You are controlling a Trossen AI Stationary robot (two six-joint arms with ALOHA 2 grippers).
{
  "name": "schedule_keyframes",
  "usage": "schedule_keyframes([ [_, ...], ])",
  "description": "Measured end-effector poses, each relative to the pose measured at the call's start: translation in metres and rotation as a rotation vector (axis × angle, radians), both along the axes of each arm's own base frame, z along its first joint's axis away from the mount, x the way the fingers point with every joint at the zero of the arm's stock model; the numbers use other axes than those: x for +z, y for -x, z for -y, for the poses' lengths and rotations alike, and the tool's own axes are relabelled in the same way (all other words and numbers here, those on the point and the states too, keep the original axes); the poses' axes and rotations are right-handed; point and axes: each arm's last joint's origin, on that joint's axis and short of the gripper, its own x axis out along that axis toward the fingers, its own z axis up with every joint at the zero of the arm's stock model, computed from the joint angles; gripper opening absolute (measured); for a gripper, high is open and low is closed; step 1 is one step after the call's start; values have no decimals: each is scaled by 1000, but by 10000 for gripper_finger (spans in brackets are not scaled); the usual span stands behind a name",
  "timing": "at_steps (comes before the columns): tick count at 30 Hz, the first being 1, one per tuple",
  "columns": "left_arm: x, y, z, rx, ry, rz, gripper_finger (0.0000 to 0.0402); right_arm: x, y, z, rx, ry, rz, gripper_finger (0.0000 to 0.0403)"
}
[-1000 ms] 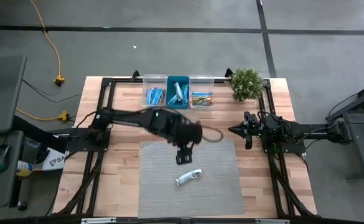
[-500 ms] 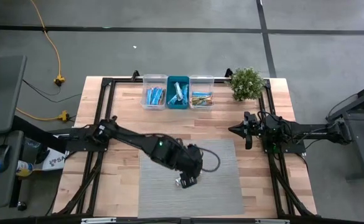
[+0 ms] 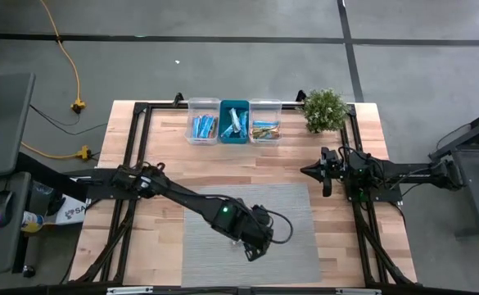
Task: Pick and place Granola Bars by type
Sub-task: Put the yellow granola bar into the right transparent bin
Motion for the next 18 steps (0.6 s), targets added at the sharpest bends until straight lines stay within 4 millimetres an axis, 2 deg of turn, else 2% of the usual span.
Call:
schedule_keyframes([
  [8,-28,-9,4,-35,-15,-72,250,0,0,0,0,0,1,0],
  [15,-40,-12,7,-72,-2,-118,250,0,0,0,0,0,0,0],
  [18,-39,-12,7,-72,3,-108,250,0,0,0,0,0,0,0],
])
